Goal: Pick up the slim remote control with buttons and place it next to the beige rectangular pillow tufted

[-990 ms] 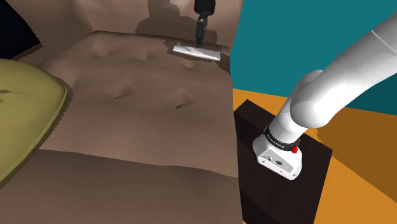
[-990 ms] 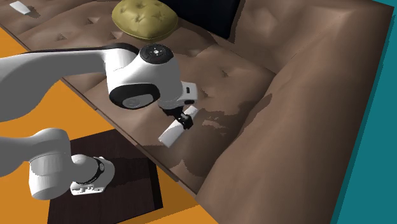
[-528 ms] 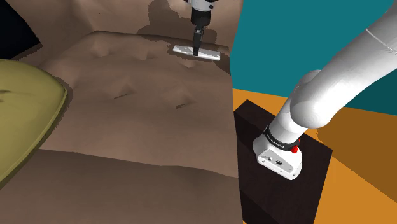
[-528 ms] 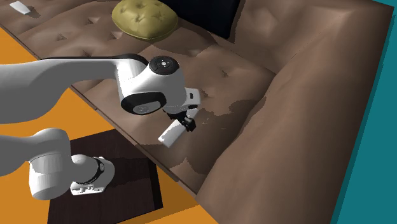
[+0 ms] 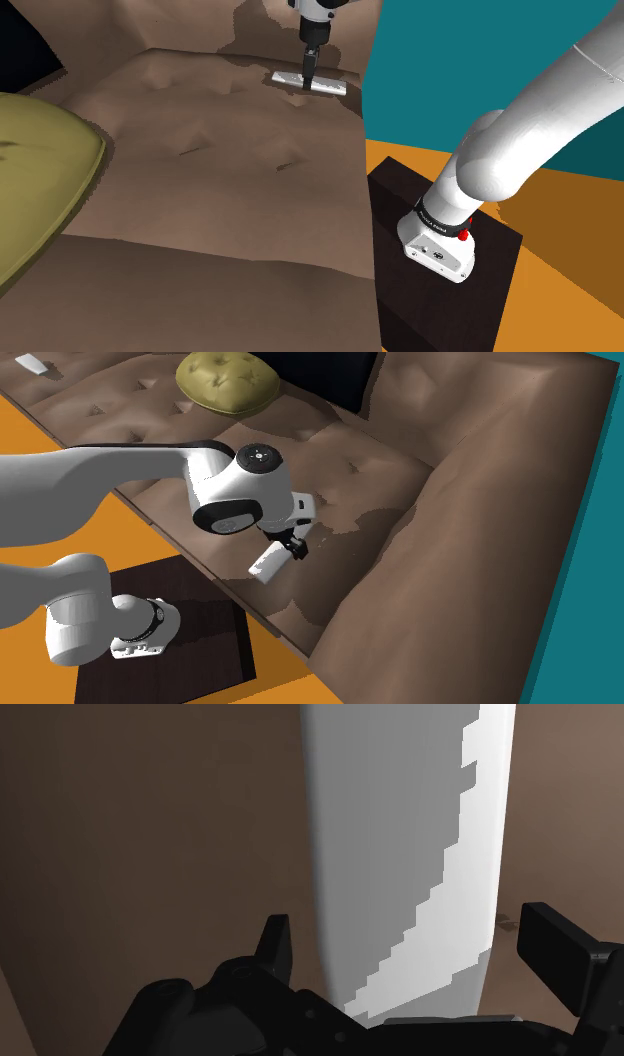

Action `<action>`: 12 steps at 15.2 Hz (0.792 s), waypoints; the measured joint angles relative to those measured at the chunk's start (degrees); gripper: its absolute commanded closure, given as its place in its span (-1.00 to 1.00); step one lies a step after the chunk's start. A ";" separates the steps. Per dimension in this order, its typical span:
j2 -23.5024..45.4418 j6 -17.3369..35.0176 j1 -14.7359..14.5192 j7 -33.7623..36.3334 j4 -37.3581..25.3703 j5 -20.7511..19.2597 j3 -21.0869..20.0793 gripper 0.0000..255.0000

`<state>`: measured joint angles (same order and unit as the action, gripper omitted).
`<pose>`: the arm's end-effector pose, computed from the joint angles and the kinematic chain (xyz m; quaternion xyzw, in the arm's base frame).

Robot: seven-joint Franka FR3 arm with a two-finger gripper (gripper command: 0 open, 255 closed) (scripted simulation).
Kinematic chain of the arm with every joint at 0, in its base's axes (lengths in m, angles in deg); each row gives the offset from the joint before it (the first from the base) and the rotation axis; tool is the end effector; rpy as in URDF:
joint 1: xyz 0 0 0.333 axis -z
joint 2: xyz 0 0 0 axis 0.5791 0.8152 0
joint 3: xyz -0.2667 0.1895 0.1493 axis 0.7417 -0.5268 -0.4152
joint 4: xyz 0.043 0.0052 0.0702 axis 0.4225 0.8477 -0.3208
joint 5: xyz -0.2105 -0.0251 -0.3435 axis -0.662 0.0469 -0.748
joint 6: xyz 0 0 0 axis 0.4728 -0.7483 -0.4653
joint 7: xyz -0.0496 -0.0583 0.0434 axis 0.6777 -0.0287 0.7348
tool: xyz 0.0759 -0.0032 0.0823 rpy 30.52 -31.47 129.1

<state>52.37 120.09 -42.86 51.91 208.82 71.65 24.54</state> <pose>0.4765 0.0268 0.4816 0.9521 0.3056 0.0065 0.0077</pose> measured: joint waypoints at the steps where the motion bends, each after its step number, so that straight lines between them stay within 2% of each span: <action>1: -0.02 0.00 0.00 0.00 -0.02 0.00 0.00 1.00; 12: -0.38 -0.94 -0.01 0.03 -0.55 -0.01 -0.03 1.00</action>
<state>51.98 119.15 -42.86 51.94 208.27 71.64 24.51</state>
